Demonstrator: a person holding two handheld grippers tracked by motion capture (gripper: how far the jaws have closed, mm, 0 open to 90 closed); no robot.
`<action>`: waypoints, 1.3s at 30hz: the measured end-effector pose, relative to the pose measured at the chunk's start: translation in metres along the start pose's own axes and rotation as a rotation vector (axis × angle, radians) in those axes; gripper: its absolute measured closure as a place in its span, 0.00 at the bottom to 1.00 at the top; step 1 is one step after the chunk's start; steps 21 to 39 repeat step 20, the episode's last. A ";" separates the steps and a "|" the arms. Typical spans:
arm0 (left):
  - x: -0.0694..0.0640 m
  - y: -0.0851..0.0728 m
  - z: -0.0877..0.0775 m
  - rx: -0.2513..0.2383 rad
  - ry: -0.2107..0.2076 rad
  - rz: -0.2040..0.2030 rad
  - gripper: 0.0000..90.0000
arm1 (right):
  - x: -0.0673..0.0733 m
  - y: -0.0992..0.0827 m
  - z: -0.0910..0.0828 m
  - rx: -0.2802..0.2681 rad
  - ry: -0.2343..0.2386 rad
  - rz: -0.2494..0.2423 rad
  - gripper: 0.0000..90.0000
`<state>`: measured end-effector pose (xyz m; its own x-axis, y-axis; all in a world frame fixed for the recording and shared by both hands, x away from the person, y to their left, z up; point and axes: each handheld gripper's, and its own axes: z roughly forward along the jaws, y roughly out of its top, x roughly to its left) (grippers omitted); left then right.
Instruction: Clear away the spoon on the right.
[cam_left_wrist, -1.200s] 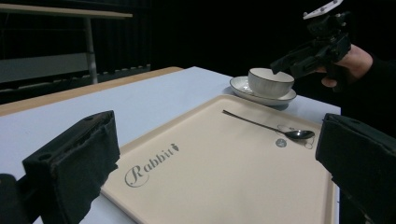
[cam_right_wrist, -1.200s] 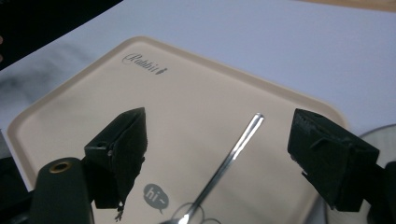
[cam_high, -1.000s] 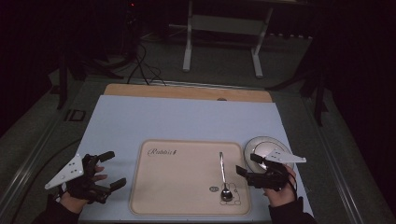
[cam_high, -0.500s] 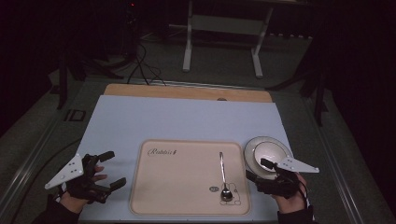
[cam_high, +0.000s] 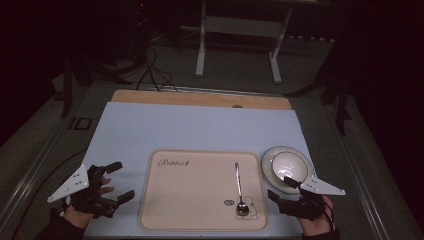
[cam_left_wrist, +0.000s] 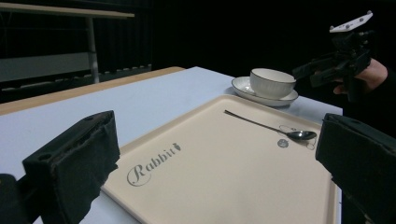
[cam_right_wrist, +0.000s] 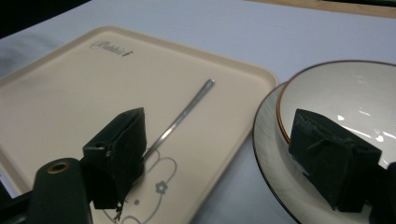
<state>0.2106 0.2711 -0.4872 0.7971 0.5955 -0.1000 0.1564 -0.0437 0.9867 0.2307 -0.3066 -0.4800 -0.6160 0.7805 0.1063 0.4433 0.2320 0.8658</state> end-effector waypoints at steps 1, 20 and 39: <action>0.000 0.000 0.000 0.000 0.000 0.000 0.00 | 0.000 -0.001 -0.001 -0.001 -0.001 0.000 0.21; 0.000 -0.001 -0.001 0.006 0.000 0.004 0.00 | -0.006 -0.013 0.005 0.000 0.015 0.005 0.21; 0.000 -0.001 -0.001 0.006 0.000 0.004 0.00 | -0.006 -0.013 0.005 0.000 0.015 0.005 0.21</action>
